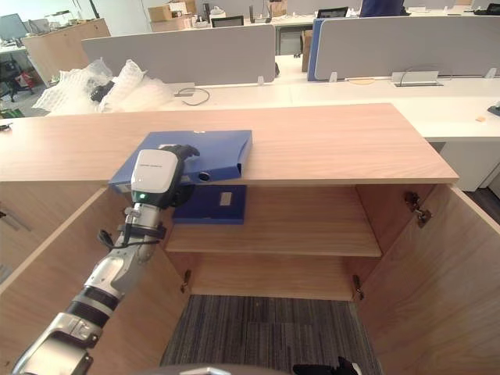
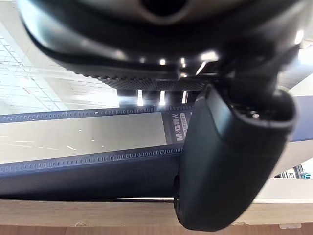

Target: Walk over to the cabinet, pick up the folder, carry it to the office cabinet, place the folder inside the office cabinet, then close the office cabinet door

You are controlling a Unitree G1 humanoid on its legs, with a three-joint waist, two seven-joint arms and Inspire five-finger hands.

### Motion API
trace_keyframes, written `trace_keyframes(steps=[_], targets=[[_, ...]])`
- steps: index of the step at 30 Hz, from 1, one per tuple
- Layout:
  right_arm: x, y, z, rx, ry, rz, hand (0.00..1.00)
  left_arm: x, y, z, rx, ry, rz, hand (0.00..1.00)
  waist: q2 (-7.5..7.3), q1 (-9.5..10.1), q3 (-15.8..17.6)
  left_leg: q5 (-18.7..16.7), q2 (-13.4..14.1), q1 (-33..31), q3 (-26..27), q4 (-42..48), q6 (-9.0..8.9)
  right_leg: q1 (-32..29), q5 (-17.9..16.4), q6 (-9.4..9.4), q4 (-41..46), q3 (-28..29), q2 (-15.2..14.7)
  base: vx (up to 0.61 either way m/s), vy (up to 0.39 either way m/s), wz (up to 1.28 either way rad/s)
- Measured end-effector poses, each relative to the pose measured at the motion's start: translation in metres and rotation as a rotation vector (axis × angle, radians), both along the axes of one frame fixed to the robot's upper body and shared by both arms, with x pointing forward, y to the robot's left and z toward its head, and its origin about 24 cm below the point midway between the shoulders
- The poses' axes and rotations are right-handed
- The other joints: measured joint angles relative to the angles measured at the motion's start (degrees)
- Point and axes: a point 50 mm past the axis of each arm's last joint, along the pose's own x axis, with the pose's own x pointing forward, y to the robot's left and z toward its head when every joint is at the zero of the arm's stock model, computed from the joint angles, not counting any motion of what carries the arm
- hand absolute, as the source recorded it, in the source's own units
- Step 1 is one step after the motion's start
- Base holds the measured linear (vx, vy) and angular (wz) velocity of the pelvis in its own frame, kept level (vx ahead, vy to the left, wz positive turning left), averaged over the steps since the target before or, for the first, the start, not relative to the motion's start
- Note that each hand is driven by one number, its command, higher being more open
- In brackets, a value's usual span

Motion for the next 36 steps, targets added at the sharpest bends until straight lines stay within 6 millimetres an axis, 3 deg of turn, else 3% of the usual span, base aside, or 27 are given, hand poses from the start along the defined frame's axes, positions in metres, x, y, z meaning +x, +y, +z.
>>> trace_keyframes(steps=[4,8,12,36], targets=[[-0.003,-0.001,0.0,-0.015,0.007,-0.01,1.0,-0.021,-0.014,0.003,-0.166,-0.044,0.02,0.0,-0.02,-0.02,0.0,-0.3,-0.1,0.0,0.2,0.0,0.05,0.1,0.1,0.1,-0.5,0.2,-0.1,0.0,0.0,-0.01],[-0.009,-0.001,-0.001,-0.018,0.027,-0.032,1.0,-0.051,-0.029,0.013,-0.47,-0.081,-0.086,0.0,-0.1,0.45,0.0,-0.5,-0.1,-0.1,0.2,0.0,0.07,0.3,0.1,0.12,-0.8,0.2,-0.1,0.0,0.0,0.0],[-0.01,-0.001,-0.001,-0.017,0.029,-0.032,1.0,-0.053,-0.025,0.017,-0.603,-0.087,-0.12,0.0,-0.07,0.45,-0.1,-0.5,-0.1,0.1,0.2,-0.1,0.06,0.6,0.3,0.15,-1.1,0.1,0.0,0.0,0.0,0.0],[-0.009,0.003,-0.002,-0.007,0.041,-0.006,1.0,-0.055,-0.023,0.005,-0.544,-0.044,-0.109,0.0,-1.12,-0.02,-0.5,-0.5,-0.1,0.3,0.3,-0.1,0.12,1.1,0.7,0.29,-1.8,0.1,0.0,0.0,0.0,0.0]])
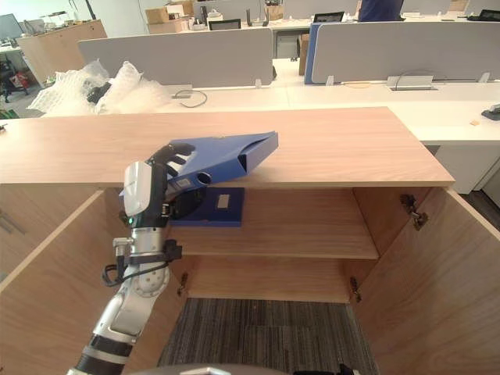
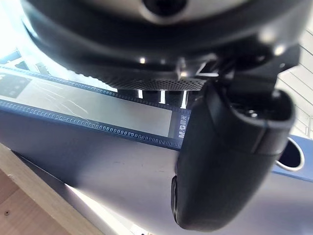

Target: Walk over to the cabinet, pick up the folder, carry it to the office cabinet, place the folder inside the office cabinet, then close the office cabinet door

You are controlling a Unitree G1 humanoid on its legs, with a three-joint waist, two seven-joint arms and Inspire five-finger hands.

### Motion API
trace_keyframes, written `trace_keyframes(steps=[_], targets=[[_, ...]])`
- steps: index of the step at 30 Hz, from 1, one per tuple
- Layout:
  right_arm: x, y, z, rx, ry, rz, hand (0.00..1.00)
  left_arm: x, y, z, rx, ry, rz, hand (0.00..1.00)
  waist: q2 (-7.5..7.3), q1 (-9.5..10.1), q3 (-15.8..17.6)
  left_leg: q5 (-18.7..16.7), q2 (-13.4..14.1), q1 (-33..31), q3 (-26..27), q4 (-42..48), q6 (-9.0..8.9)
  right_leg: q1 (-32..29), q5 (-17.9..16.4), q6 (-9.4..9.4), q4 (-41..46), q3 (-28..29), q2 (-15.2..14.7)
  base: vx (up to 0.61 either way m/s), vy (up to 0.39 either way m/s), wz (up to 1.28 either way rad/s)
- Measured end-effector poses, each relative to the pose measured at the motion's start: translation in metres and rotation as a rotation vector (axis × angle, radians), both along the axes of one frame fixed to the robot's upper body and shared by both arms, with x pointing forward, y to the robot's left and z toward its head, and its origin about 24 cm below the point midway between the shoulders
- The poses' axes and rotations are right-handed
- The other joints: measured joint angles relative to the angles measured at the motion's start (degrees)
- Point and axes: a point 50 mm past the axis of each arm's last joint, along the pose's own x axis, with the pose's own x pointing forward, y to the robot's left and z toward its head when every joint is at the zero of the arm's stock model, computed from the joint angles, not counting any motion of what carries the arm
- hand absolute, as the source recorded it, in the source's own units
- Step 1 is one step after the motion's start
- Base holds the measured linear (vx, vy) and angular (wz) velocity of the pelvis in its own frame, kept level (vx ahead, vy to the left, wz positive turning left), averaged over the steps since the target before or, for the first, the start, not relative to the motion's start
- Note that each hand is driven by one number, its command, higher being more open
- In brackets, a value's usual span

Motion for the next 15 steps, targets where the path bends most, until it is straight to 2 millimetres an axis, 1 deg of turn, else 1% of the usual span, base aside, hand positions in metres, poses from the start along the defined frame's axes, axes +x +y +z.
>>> trace_keyframes(steps=[3,5,7,15], targets=[[0.0,0.0,0.0,0.002,0.002,0.0,1.0,0.007,0.0,-0.006,0.101,0.018,0.002,0.0,-0.08,-0.03,0.0,0.0,0.0,0.1,0.0,0.0,0.0,0.0,0.0,0.0,0.0,0.0,0.0,0.0,0.0,0.0],[-0.001,0.0,0.0,0.005,0.004,0.001,1.0,0.013,0.001,-0.011,0.218,0.029,0.001,0.0,-0.19,-0.09,0.0,0.0,0.0,0.1,0.1,0.0,0.0,0.0,0.0,0.0,0.0,0.1,0.0,0.0,0.0,-0.02],[-0.001,0.001,-0.001,0.01,0.005,0.001,1.0,0.019,0.001,-0.011,0.295,0.023,0.002,0.0,-0.43,-0.13,0.1,-0.1,0.0,0.2,0.3,0.0,-0.02,0.0,0.1,0.05,-0.1,0.4,0.0,0.0,0.0,-0.04],[-0.001,0.002,-0.001,0.013,0.004,0.002,1.0,0.034,0.004,-0.014,0.438,0.036,0.036,0.0,-0.5,-0.34,0.1,-0.4,0.0,0.8,1.2,0.0,-0.02,0.0,0.1,0.07,-0.1,1.2,0.0,0.0,0.001,-0.06]])
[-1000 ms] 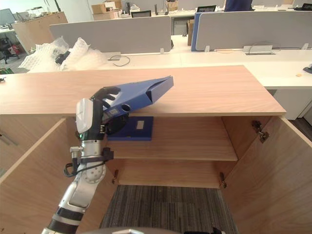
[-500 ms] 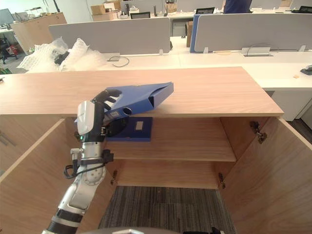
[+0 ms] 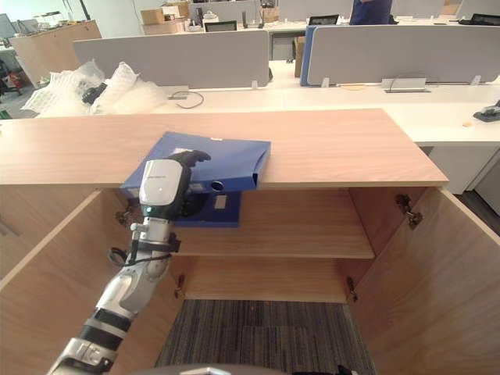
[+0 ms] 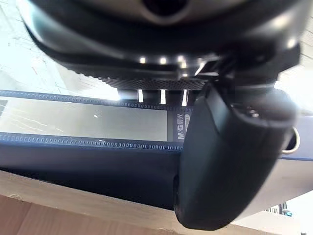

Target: Walk over to the cabinet, pick up the folder, carry it to the office cabinet, place the folder inside the office cabinet, then close the office cabinet door

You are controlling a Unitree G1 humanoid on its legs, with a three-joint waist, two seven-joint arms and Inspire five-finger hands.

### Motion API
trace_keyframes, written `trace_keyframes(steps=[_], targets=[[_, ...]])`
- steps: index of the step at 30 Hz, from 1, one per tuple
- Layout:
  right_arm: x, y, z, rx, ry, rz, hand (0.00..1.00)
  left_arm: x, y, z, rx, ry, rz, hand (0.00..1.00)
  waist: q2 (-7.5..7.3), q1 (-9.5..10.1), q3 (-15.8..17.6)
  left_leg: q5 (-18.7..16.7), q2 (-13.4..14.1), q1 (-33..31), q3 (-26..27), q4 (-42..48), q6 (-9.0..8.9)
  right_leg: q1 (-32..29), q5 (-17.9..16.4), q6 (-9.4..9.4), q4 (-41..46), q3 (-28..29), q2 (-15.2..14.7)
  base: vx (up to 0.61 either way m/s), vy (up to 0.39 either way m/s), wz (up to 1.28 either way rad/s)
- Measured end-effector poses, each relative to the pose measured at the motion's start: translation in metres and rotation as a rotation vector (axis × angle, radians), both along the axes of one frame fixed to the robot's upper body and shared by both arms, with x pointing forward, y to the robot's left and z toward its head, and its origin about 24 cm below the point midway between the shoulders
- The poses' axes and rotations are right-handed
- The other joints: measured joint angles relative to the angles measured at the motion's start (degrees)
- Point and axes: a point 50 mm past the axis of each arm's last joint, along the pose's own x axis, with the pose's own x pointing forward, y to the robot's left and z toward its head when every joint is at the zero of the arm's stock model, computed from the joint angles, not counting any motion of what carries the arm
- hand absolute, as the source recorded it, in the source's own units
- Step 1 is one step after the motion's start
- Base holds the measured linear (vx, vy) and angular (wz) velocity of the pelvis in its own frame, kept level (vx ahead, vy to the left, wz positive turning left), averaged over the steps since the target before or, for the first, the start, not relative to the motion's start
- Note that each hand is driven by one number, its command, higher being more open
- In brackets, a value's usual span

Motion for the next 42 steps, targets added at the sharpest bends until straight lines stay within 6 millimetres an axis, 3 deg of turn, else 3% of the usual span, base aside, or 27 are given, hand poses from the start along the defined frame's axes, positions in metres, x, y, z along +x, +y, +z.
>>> trace_keyframes(steps=[4,5,9,15,28,29,36,42], targets=[[0.001,0.0,0.0,0.001,-0.004,-0.006,1.0,0.007,0.005,0.0,0.058,0.005,0.024,0.0,0.0,-0.4,0.0,-0.2,0.0,0.1,0.3,0.0,0.01,0.0,0.0,0.01,-0.1,0.3,-0.1,0.01,0.008,-0.04],[0.001,0.0,0.0,0.002,-0.005,-0.006,1.0,0.009,0.007,0.001,0.067,0.003,0.029,1.0,0.0,-0.54,0.0,-0.2,-0.1,0.1,0.3,0.0,0.01,0.0,0.0,0.02,-0.2,0.3,-0.1,0.0,0.0,0.0],[0.003,0.0,0.0,0.003,-0.008,-0.007,1.0,0.012,0.007,0.001,0.101,0.003,0.033,1.0,0.04,-0.71,0.0,-0.3,-0.1,0.2,0.4,0.0,-0.01,0.1,0.0,0.03,-0.3,0.3,-0.1,0.0,0.0,0.0],[0.008,0.001,0.001,0.018,-0.024,0.0,1.0,0.013,0.006,-0.017,0.157,0.091,0.017,1.0,0.21,-0.71,0.3,-0.4,-0.2,0.3,0.3,0.0,0.03,0.2,0.1,0.16,-0.3,0.3,-0.2,0.0,0.0,0.0],[0.007,-0.001,0.001,0.02,-0.027,-0.02,1.0,0.015,0.004,-0.023,0.169,0.121,0.004,1.0,0.45,-0.6,0.8,-0.4,-0.3,0.4,0.2,0.0,0.04,0.2,0.2,0.27,-0.2,0.3,-0.3,0.0,0.0,0.0],[0.007,-0.002,0.001,0.019,-0.028,-0.028,1.0,0.015,0.003,-0.024,0.171,0.123,0.002,0.0,0.52,-0.6,0.8,-0.4,-0.3,0.4,0.2,0.0,0.05,0.2,0.2,0.28,-0.2,0.3,-0.3,0.0,0.0,0.0],[0.007,-0.003,0.001,0.016,-0.028,-0.033,1.0,0.016,0.002,-0.023,0.171,0.12,-0.006,0.0,0.89,-0.56,1.0,-0.4,-0.3,0.4,0.2,0.0,0.06,0.2,0.2,0.36,-0.2,0.3,-0.4,0.0,0.0,0.0],[0.008,-0.004,0.002,0.015,-0.031,-0.032,1.0,0.022,-0.001,-0.007,0.154,0.045,-0.014,0.0,0.98,-0.12,1.0,-0.2,-0.4,0.6,0.1,0.0,0.25,0.2,0.3,0.46,0.3,0.4,-0.5,0.0,0.0,0.0]])
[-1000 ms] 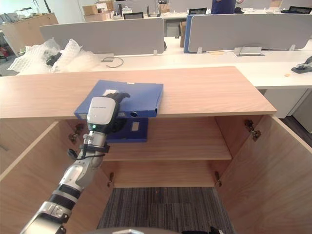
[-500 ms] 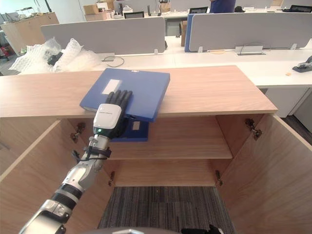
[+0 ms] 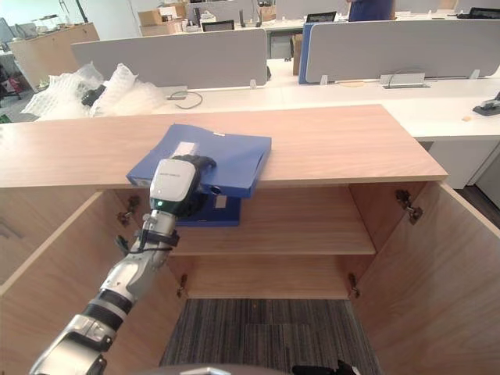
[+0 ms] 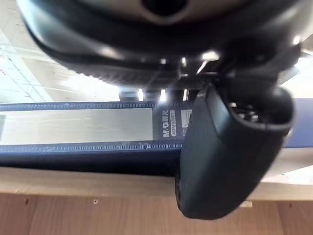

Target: Walk over to the cabinet, pick up the folder, carry it to the office cabinet, place the folder inside the office cabinet, then close the office cabinet door

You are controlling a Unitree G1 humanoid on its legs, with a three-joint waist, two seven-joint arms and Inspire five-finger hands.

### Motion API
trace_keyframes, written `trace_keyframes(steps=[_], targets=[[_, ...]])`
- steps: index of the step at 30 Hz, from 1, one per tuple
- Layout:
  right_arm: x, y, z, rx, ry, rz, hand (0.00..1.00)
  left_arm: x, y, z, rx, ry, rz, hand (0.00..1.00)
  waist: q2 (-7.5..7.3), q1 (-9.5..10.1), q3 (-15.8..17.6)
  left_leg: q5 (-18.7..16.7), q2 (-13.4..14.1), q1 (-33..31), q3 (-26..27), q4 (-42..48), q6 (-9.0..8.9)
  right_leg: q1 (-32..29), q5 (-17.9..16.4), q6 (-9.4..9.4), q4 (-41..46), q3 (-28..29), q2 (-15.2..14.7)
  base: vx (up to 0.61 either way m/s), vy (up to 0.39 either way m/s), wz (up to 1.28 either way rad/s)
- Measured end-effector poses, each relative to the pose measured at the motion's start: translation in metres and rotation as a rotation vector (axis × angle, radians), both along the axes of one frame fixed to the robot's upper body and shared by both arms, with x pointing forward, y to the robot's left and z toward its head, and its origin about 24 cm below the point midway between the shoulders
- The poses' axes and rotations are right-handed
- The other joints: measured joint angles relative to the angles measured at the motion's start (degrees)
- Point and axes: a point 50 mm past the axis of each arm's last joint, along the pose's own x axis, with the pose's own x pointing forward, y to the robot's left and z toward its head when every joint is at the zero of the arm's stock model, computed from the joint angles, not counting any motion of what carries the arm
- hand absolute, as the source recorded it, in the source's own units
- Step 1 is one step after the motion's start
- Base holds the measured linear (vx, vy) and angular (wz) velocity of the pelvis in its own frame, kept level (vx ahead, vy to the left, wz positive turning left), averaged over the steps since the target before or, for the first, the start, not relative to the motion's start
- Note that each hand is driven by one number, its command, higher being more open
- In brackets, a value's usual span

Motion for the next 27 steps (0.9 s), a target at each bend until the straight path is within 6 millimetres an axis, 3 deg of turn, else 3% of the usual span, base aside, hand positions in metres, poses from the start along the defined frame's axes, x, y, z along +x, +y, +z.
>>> trace_keyframes(steps=[10,19,24,27], targets=[[0.0,-0.002,0.0,-0.006,-0.001,0.001,1.0,0.005,0.004,0.014,-0.021,-0.051,0.039,0.0,0.45,-1.14,0.6,-0.4,-0.4,-0.2,0.3,0.1,-0.03,-0.1,0.0,0.13,-0.6,0.3,-0.3,0.0,0.0,-0.02],[-0.003,-0.001,0.0,-0.006,0.006,0.006,1.0,-0.032,-0.004,0.029,-0.189,-0.103,0.013,0.0,0.22,-0.96,1.1,-0.7,-0.8,-0.1,0.2,0.2,0.09,0.6,0.0,0.14,-1.6,0.1,-0.6,0.02,0.003,0.0],[-0.005,-0.001,0.0,-0.007,0.012,0.003,1.0,-0.044,0.001,0.047,-0.45,-0.119,-0.069,0.0,0.21,-0.67,1.1,-0.8,-0.8,-0.1,0.2,0.0,0.22,0.7,0.1,0.17,-1.6,-0.1,-0.6,0.0,0.0,0.0],[-0.005,-0.001,0.0,0.004,-0.009,-0.044,1.0,-0.057,0.014,0.069,-0.813,-0.132,-0.187,0.0,0.12,-0.49,1.2,-0.8,-0.8,-0.2,0.4,0.0,0.23,0.4,0.2,0.3,-1.5,0.2,-0.8,-0.01,0.022,-0.03]])
